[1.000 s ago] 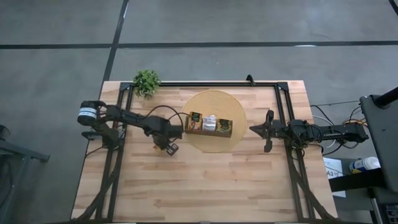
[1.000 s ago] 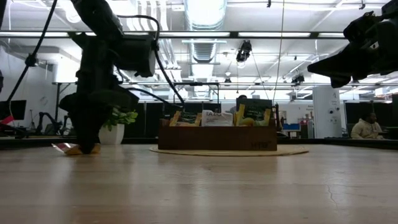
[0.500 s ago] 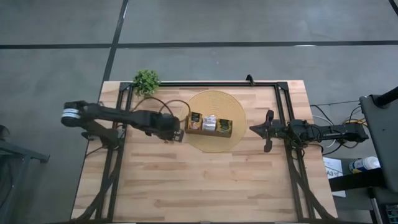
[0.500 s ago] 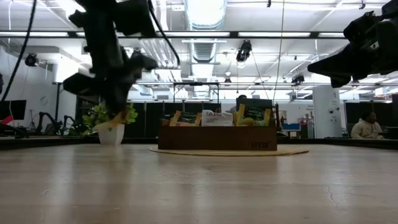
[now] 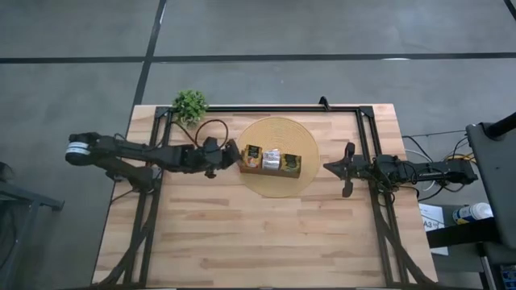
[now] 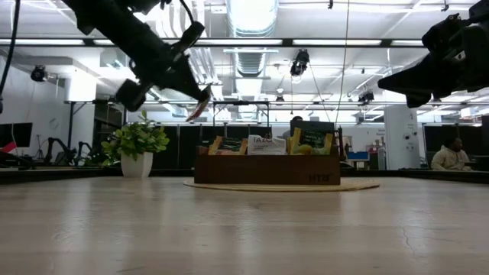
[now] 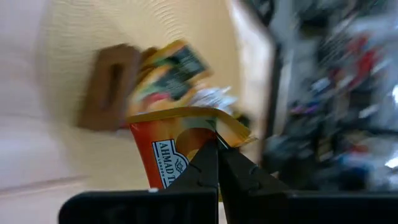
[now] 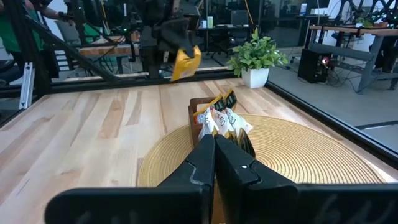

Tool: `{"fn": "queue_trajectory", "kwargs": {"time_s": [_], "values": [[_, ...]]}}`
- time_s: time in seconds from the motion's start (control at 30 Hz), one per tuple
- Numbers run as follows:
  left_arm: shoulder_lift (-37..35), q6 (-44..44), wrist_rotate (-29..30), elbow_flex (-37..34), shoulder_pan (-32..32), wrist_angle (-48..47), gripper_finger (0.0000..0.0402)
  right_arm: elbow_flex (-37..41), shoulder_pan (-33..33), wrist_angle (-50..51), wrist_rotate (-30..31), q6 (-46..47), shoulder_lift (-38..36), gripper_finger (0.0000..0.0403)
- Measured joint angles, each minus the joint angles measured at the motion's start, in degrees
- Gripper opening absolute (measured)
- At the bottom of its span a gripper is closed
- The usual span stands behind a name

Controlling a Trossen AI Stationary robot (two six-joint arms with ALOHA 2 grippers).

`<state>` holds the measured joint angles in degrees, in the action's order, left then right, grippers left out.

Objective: Pick & Place Tea
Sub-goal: Put the orange tea bag into the left section of the wooden organizer

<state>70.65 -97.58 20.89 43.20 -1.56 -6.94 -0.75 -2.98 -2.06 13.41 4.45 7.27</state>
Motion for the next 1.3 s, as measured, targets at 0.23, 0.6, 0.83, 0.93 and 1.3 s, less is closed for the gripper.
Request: {"fn": "queue_trajectory", "kwargs": {"time_s": [0.23,0.6,0.83,0.93,1.3], "values": [[2.88,-11.20,12.21,-2.30,0.91,8.03,0.0000,0.00,0.01,0.01,0.01,0.00,0.02,0.0009],[14.37,-17.18,16.58,3.49,1.13,13.44,0.0000,0.00,0.00,0.01,0.02,0.01,0.01,0.0009],[19.75,-20.78,19.35,7.25,1.18,13.41,0.0000,0.00,0.02,0.01,0.02,0.00,0.00,0.0009],[20.95,-24.33,20.10,7.41,1.41,13.42,0.0000,0.00,0.02,0.00,0.02,0.00,0.00,0.0009],[23.52,-29.47,23.59,9.40,3.06,7.05,0.0000,0.00,0.00,0.00,0.02,0.02,-0.02,0.0009]]}}
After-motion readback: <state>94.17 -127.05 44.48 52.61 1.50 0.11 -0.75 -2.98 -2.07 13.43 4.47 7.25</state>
